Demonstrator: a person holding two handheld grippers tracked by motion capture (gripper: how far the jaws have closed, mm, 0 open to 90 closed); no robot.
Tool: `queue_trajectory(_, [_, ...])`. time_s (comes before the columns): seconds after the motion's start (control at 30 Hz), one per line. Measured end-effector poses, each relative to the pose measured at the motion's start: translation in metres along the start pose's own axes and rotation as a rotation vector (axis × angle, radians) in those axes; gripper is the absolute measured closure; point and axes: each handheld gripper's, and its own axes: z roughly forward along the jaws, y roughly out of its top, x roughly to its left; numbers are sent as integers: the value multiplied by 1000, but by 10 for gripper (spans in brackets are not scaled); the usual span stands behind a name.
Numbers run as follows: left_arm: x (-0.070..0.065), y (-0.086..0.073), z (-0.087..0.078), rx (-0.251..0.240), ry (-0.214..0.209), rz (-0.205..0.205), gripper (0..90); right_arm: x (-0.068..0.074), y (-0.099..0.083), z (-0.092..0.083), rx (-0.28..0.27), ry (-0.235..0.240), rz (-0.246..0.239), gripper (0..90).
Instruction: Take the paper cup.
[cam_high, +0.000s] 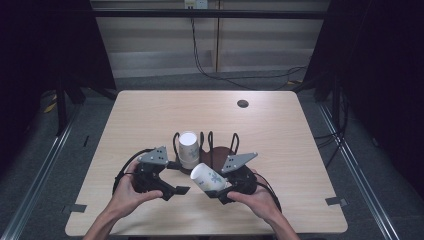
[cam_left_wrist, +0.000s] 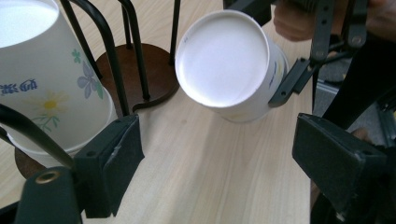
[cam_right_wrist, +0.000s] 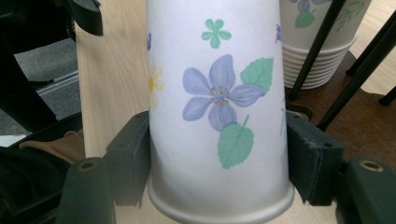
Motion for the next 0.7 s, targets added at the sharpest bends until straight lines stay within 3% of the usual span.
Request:
queue_trajectory(0.03, [-1,-1,1,-10,18,11,160,0,0,0,3,2,0,315])
queue_trajectory(0.17, [-2,-1,5,20,21,42,195,0,1,-1,19,2,0,315])
queue_trajectory(0.23, [-4,-1,6,35,32,86,225,0,2,-1,32,7,1,313])
queue_trajectory(0.3, [-5,1,6,43,49,96,222,0,2,-2,39,17,-3,313])
queue_trajectory(0.37, [-6,2,7,40,40,106,205,0,3,-3,43,17,-5,313])
queue_trajectory(0.7, [-5,3,10,83,-23,61,206,-1,7,-4,100,10,-15,314])
